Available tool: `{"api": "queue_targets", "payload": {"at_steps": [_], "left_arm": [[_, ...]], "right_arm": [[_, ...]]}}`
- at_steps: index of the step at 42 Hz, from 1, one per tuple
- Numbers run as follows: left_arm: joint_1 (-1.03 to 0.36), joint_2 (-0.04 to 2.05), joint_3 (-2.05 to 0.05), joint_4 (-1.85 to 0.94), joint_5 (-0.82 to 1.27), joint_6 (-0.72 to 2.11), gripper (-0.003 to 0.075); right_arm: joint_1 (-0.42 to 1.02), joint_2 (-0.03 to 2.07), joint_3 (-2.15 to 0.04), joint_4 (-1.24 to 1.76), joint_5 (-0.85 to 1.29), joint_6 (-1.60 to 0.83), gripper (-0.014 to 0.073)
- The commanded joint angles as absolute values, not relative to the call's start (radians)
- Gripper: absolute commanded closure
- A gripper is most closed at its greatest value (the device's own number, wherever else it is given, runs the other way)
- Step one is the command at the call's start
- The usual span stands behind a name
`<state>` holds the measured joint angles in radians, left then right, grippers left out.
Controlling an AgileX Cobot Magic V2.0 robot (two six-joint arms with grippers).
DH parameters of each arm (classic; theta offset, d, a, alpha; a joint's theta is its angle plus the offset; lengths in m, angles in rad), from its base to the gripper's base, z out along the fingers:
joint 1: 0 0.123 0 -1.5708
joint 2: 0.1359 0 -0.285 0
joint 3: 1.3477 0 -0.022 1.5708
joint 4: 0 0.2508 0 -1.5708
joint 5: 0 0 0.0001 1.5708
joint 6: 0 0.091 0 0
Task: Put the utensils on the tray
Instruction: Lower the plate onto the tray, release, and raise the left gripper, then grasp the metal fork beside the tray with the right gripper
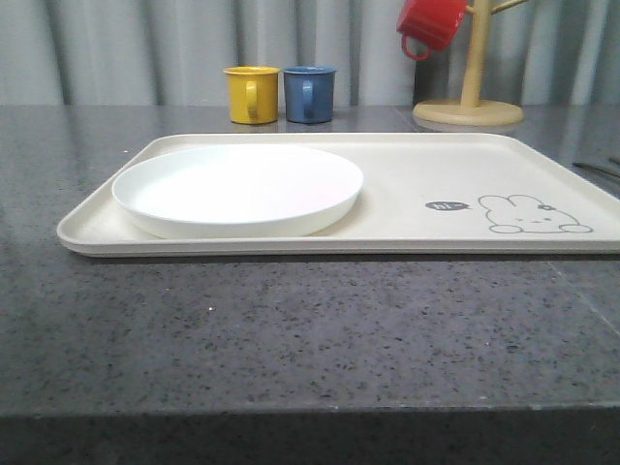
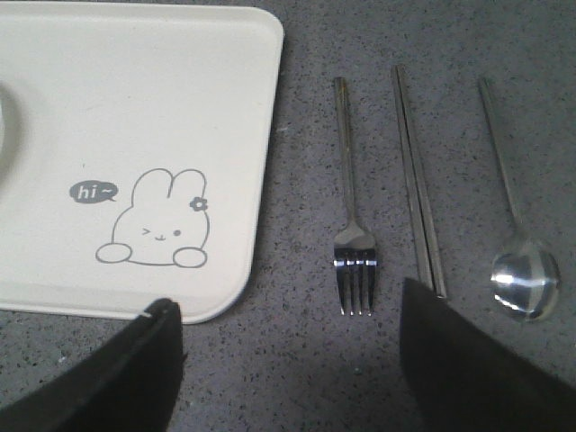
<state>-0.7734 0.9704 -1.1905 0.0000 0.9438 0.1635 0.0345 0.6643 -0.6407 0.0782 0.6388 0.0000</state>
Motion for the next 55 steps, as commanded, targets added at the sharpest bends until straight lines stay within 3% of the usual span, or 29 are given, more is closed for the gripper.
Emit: {"api": "queue_targets", "payload": {"at_steps": [1, 15, 37, 55], "left_arm": [[-0.781, 0.868, -1.145, -0.011, 0.859, 0.149, 0.0294], [-0.781, 0.642, -0.977, -0.013, 0.845, 0.149, 0.0294], [-0.781, 0.627, -0.969, -0.013, 0.841, 0.149, 0.0294], [-0.781, 0.627, -0.969, -0.013, 0.841, 0.149, 0.0294]], "right_arm": [[0.032, 0.669, -0.675, 0.072, 0.579, -0.013, 0.0057], [0.032, 0.669, -0.675, 0.072, 0.579, -0.013, 0.0057], [0.032, 0.673, -0.691, 0.068, 0.567, -0.016, 0.0058], [0.005, 1.088, -1.156, -0.010, 1.087, -0.022, 0.0058]]}}
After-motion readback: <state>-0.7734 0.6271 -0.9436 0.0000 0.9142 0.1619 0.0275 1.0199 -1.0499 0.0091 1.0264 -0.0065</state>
